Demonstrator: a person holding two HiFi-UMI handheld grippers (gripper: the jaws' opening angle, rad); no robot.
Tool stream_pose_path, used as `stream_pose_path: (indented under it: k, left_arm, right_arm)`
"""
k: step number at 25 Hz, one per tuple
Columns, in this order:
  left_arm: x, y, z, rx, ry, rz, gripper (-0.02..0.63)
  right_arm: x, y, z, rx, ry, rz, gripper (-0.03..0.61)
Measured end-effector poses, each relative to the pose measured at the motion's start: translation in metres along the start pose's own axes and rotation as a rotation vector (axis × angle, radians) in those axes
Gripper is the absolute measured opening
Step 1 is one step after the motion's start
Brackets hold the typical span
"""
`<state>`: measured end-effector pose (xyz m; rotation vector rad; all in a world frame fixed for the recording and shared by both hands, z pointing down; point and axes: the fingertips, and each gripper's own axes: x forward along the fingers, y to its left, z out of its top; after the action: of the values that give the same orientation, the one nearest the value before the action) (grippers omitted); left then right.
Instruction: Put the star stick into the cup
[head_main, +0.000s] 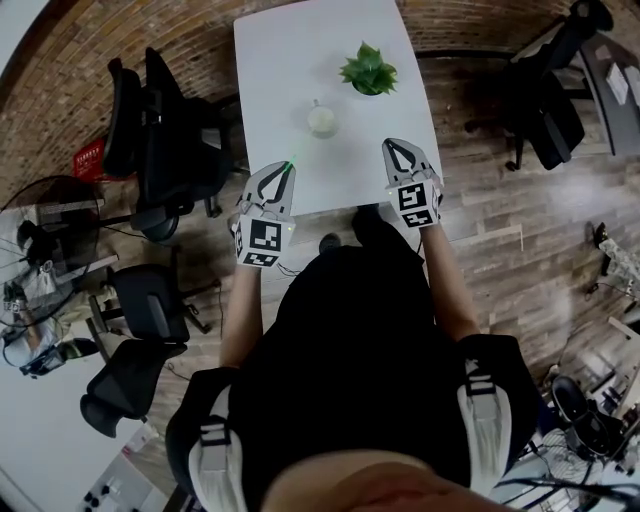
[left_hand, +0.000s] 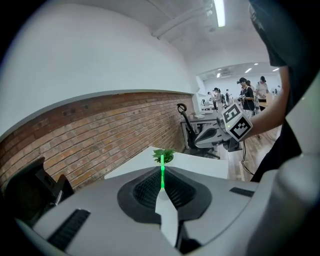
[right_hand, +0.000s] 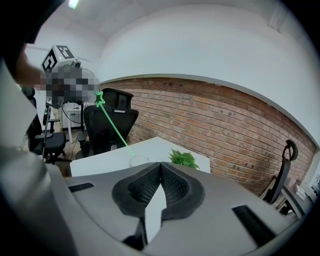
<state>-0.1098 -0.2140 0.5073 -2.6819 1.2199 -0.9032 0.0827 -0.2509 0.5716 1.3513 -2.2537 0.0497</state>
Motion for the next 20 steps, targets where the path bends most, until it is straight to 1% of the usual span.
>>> stream_pose_path:
  k: [4, 12, 20]
  left_arm:
    - [0.019, -0.002, -0.012, -0.031, 0.038, 0.011, 0.029]
    - [0.052, 0.001, -0.027, -0.071, 0.086, 0.034, 0.029]
    - [0.089, 0.001, -0.037, -0.102, 0.115, 0.027, 0.029]
  right_arm:
    - [0.009, -0.010, -0.006, -0.009, -0.004, 0.028, -0.002]
    - [0.031, -0.024, -0.013, -0.041, 0.040, 0.090, -0.002]
    - [0.053, -0.034, -0.018, -0.077, 0.049, 0.153, -0.001]
